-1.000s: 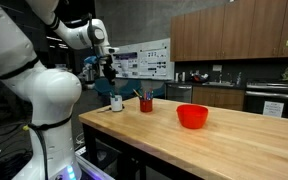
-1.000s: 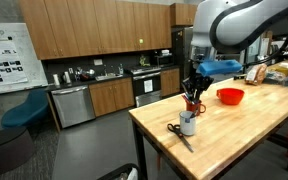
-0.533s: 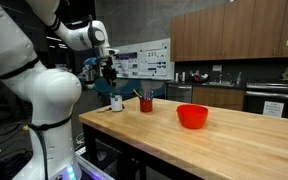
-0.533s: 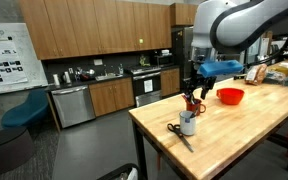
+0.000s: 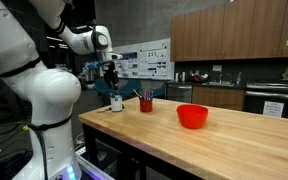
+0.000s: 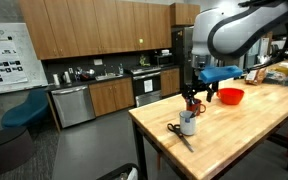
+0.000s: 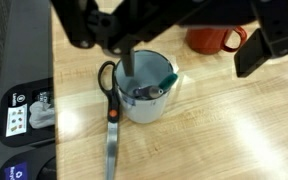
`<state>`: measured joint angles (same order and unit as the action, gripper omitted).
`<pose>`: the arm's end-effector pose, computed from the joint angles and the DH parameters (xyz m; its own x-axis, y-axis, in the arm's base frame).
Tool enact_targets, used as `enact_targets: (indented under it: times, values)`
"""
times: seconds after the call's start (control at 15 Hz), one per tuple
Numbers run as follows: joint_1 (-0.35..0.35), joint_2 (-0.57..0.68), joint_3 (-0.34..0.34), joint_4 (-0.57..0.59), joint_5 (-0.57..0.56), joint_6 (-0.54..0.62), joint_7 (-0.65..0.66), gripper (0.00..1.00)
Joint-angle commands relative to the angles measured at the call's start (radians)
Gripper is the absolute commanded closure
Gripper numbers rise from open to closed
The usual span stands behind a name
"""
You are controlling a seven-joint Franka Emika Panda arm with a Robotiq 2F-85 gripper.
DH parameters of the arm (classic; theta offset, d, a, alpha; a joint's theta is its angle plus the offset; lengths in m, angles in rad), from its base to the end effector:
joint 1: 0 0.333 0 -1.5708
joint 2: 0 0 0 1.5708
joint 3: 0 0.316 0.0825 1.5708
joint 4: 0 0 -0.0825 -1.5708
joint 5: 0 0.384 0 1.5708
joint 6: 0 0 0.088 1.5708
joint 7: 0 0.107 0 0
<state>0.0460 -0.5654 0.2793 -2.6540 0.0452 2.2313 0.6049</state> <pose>0.3596 0.1205 0.4243 0.9309 -0.3251 0.1664 -0.3325 -0.9430 0.0176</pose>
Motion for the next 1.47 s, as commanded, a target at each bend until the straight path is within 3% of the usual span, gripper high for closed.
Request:
enact_targets:
  times: [0.0,0.13,0.2,0.4,0.93,1.4]
  values:
    - [-0.008,0.017,-0.013,-0.008,-0.007,0.006,-0.002,0.0]
    - [-0.008,0.027,-0.017,-0.01,-0.005,0.009,-0.001,0.05]
    - [-0.008,0.03,-0.017,-0.012,-0.004,0.014,0.001,0.27]
    - [-0.007,0.039,-0.017,-0.012,-0.005,0.016,0.003,0.37]
    - [0.0,0.052,-0.014,-0.006,-0.003,0.033,0.002,0.99]
    - [0.014,0.046,-0.011,0.003,0.004,0.046,-0.008,0.98]
